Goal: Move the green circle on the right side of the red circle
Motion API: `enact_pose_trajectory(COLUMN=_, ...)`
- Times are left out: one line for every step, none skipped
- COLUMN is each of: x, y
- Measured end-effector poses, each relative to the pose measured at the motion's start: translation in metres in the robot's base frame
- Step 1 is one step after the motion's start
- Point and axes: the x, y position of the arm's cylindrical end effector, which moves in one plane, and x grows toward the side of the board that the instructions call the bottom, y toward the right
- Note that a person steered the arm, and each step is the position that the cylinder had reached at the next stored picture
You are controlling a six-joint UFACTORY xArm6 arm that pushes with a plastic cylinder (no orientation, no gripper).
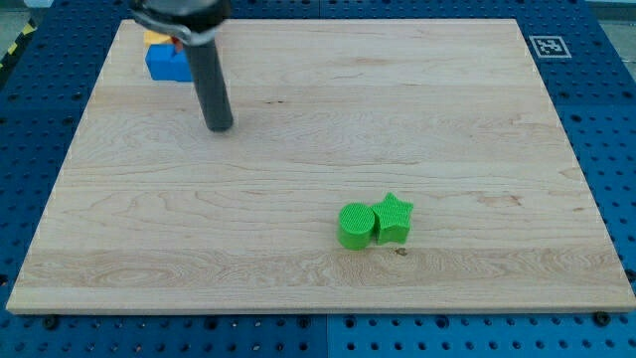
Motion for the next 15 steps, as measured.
enact_pose_trajectory(x=0.061, y=0.023)
enact_pose_trajectory(x=0.118, y=0.054)
enact_pose_trajectory(x=0.145, y=0.083)
enact_pose_trajectory(x=0.145, y=0.118)
enact_pose_trajectory(x=0.135, y=0.132)
enact_pose_trajectory(x=0.146, y=0.132)
enact_pose_trajectory(x=0.163, y=0.153)
enact_pose_trajectory(x=0.139, y=0.165)
enact_pose_trajectory(x=0.077, y=0.160)
enact_pose_trajectory(x=0.033, y=0.148)
enact_pose_trajectory(x=0.043, y=0.149)
enact_pose_trajectory(x=0.021, y=0.149)
enact_pose_trajectory(x=-0.043, y=0.137)
enact_pose_trajectory(x=-0.074, y=0.133)
enact_pose_trajectory(x=-0.068, y=0.138)
